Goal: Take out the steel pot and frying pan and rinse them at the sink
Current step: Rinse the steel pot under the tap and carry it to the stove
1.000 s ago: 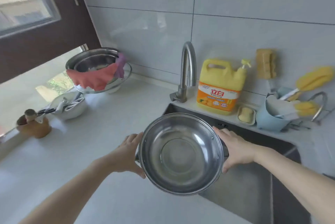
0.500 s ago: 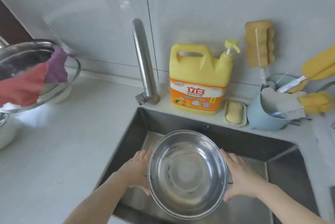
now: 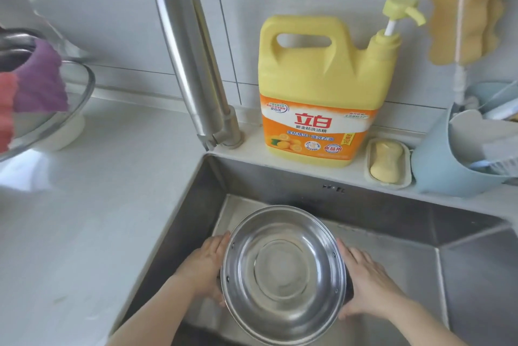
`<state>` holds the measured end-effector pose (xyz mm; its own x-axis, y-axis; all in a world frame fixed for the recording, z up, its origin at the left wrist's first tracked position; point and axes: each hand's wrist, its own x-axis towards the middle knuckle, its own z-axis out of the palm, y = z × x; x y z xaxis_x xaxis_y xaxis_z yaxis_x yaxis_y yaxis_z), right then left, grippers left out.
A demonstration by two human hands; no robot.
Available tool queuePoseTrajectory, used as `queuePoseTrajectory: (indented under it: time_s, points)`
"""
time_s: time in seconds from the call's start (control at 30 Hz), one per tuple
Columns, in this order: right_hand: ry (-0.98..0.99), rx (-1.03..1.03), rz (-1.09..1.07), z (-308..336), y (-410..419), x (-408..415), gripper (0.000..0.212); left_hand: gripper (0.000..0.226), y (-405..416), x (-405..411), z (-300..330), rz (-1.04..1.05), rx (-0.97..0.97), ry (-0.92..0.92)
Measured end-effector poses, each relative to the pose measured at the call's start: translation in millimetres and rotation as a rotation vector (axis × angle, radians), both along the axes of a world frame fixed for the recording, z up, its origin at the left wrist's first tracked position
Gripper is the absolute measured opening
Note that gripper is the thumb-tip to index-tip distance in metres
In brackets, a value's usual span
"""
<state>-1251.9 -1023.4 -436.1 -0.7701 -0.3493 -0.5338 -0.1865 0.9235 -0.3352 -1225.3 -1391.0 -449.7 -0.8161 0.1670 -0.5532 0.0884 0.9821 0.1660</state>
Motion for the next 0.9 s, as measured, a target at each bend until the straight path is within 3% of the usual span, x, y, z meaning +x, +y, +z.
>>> queuePoseTrajectory:
  time_s: [0.17, 0.27, 0.33, 0.43, 0.5, 0.7, 0.8, 0.9]
  points:
    - [-0.008, 0.023, 0.01, 7.9, -2.1, 1.1, 0.153, 0.145, 2.4, 2.1, 5.5, 0.0, 0.001, -0.033]
    - [0.0, 0.007, 0.006, 17.2, -5.2, -0.6, 0.153, 0.134, 12.1, 2.5, 33.2, 0.087, 0.125, 0.005]
    - [-0.01, 0.026, 0.024, 23.5, -7.5, 0.4, 0.154, 0.114, 20.8, 2.1, 62.4, 0.193, 0.265, 0.149]
    - [-0.028, 0.021, 0.013, 21.0, -8.9, 6.9, 0.155, 0.091, 29.6, -1.9, 98.4, 0.423, 0.463, 0.561]
    - [-0.026, 0.027, 0.016, 18.4, -9.5, 9.0, 0.155, 0.078, 32.3, -18.8, 117.4, 0.59, 0.557, 0.721]
    - [-0.013, 0.014, 0.025, 15.4, -9.2, 5.6, 0.151, 0.065, 35.1, -102.8, 162.0, 1.0, 0.645, 0.578]
    - [-0.013, 0.011, 0.014, 12.3, -8.7, 5.7, 0.151, 0.036, 31.3, -122.0, 164.7, 1.071, 0.68, 0.574]
    - [-0.009, 0.015, 0.012, 10.6, -8.3, 5.8, 0.152, 0.041, 27.9, -128.6, 160.8, 1.065, 0.658, 0.59]
